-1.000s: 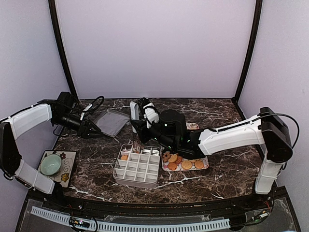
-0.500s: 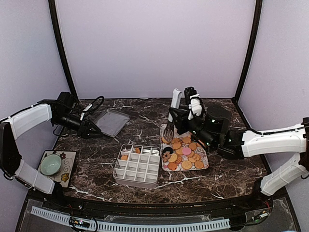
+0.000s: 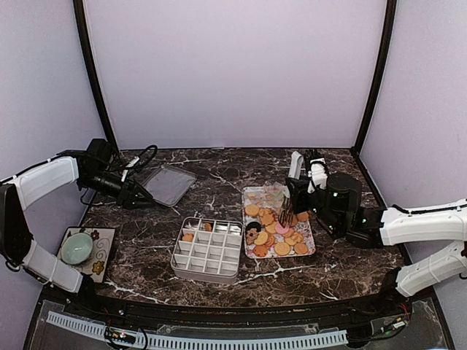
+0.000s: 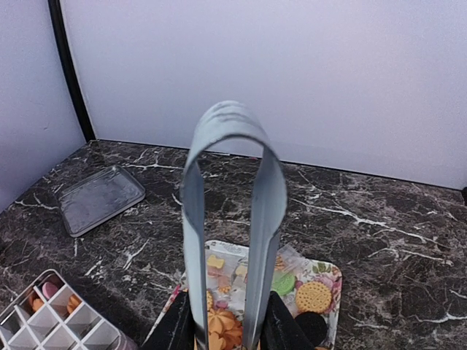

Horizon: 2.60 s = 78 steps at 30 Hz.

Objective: Pack the cookies
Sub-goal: Pick up the fake cookies from the plate.

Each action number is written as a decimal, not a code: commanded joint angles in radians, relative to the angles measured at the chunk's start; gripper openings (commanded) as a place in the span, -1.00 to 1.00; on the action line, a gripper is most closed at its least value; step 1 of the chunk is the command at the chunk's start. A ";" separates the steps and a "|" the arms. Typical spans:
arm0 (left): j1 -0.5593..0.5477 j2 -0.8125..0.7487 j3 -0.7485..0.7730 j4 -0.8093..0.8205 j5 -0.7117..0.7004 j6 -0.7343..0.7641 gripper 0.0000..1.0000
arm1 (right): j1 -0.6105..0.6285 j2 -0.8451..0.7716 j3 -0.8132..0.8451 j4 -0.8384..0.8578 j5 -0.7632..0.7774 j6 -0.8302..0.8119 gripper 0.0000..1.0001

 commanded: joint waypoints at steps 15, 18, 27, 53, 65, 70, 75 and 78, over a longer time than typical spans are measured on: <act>0.005 0.004 0.029 -0.032 0.029 -0.005 0.28 | -0.222 0.046 0.002 0.091 0.009 -0.111 -0.29; 0.006 0.005 0.029 -0.031 0.028 -0.004 0.28 | -0.231 0.074 0.007 0.103 0.008 -0.127 -0.28; 0.005 0.007 0.030 -0.036 0.023 -0.001 0.28 | -0.247 0.118 0.010 0.127 -0.028 -0.122 -0.29; 0.006 0.007 0.032 -0.038 0.027 0.002 0.28 | -0.246 0.092 -0.024 0.126 -0.101 -0.040 -0.48; 0.006 0.007 0.037 -0.042 0.025 0.004 0.28 | -0.246 0.130 -0.050 0.149 -0.087 -0.032 -0.13; 0.006 0.008 0.037 -0.043 0.027 0.001 0.27 | -0.246 0.124 -0.059 0.146 -0.076 -0.047 -0.17; 0.006 0.008 0.039 -0.044 0.028 0.001 0.27 | -0.246 0.081 -0.074 0.113 -0.070 -0.055 -0.23; 0.006 0.010 0.041 -0.042 0.029 0.000 0.27 | -0.246 0.050 -0.091 0.095 -0.070 -0.056 -0.26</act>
